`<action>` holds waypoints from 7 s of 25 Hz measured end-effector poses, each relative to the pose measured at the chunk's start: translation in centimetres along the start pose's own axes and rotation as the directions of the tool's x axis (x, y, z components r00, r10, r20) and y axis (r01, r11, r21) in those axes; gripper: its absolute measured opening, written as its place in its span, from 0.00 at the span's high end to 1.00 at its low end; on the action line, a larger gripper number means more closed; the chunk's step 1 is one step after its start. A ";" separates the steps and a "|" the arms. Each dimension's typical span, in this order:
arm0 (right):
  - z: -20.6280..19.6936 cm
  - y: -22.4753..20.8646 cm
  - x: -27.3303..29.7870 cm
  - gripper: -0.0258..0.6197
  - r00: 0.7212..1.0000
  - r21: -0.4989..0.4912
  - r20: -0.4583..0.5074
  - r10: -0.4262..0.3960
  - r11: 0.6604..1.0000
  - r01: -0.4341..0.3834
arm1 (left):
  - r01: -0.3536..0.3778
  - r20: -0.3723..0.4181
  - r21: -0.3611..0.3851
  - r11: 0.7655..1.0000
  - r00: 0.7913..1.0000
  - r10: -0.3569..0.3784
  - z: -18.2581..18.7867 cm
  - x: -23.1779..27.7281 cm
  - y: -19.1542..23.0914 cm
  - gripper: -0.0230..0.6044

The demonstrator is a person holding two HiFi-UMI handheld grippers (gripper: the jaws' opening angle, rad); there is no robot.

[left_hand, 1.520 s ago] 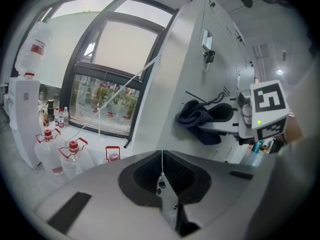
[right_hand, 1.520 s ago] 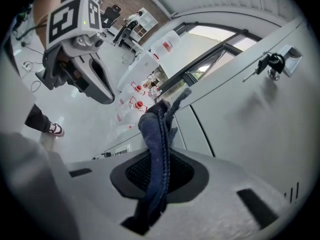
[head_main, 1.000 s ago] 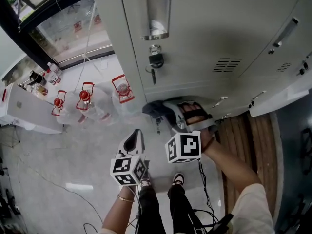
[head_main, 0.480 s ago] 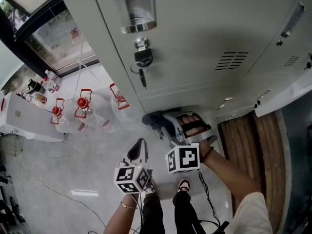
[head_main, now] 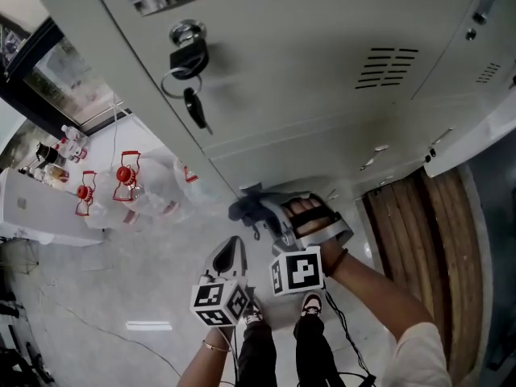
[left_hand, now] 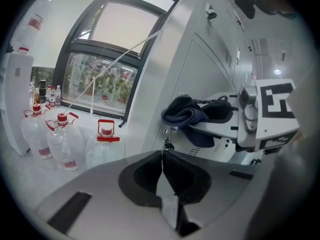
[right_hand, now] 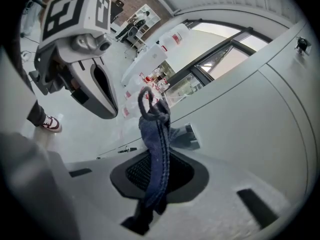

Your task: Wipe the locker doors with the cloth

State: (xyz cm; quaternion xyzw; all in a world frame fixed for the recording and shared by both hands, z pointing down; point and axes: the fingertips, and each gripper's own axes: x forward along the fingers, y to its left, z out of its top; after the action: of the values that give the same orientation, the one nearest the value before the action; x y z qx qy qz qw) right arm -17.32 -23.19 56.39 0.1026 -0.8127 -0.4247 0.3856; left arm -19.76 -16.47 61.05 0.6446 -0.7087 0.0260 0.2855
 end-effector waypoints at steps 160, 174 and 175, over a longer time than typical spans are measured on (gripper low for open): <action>-12.4 -2.0 -2.4 0.89 0.999 -0.200 0.014 -0.050 0.978 0.052 | -0.042 -0.060 0.004 0.999 0.997 0.042 -0.4 5.2 -6.9 0.95; -15.0 2.9 1.2 0.89 0.999 -0.195 -0.021 -0.041 0.980 0.036 | -0.026 -0.096 -0.015 1.000 0.995 0.024 -5.0 7.5 -5.5 0.95; -15.2 3.3 1.5 0.89 0.999 -0.195 -0.027 -0.042 0.980 0.036 | -0.026 -0.098 -0.016 1.000 0.995 0.024 -5.4 7.5 -5.4 0.95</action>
State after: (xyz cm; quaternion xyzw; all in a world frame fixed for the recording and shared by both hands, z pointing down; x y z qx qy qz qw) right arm -6.91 -31.21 64.89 0.0871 -0.7590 -0.5079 0.3980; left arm -12.83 -21.96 67.07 0.6312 -0.7021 0.0552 0.3251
